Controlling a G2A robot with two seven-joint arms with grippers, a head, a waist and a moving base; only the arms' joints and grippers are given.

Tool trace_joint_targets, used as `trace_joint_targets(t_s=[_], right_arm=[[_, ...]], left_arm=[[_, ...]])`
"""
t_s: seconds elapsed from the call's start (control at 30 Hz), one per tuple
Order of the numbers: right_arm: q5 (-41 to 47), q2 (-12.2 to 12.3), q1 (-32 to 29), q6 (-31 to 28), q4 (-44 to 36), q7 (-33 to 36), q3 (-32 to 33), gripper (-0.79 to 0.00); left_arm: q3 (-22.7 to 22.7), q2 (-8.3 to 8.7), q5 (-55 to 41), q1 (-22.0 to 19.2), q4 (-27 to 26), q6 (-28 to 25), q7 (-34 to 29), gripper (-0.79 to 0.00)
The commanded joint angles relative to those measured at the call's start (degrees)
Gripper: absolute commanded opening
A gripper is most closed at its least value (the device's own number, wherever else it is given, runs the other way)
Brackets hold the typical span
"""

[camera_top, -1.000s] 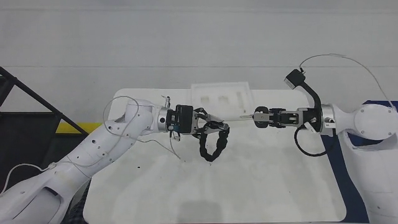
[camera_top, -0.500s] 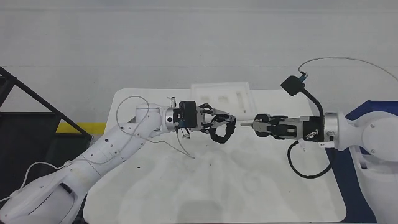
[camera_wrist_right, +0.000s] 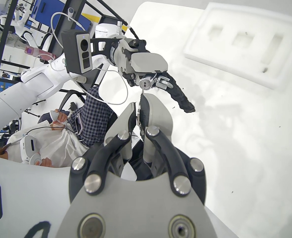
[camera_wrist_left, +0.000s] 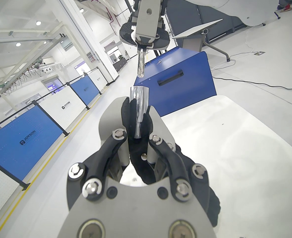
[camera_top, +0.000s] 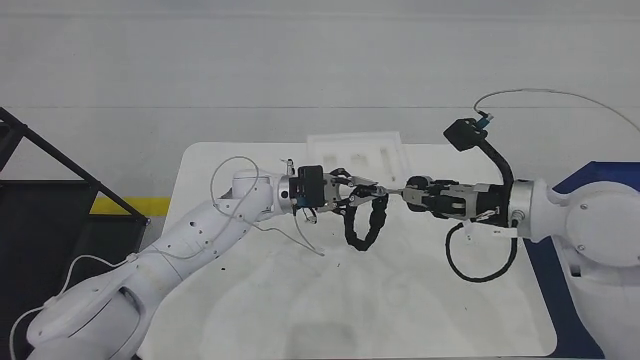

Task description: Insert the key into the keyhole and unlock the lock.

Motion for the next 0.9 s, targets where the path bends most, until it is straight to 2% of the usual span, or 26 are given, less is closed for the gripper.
trace_joint_targets(t_s=[0.0,0.37,0.87], right_arm=[[-0.5,0.1,0.1,0.4,-0.2,0.0,-0.2,-0.785],[-4.9,0.7,1.1,1.0,-1.0,-0.4,-2.9,-0.785],[-5.9,1.3,1.5,1.6,-1.5,-1.5,-3.8,-0.785]], left_arm=[[-0.1,-0.34,0.4,0.0,0.4,0.6,0.2,-0.785],[-1.6,-1.45,2.0,0.6,1.0,0.8,-0.3,-0.785],[-3.8,-2.17,3.9,1.9,0.5,-0.4,-1.2,-0.785]])
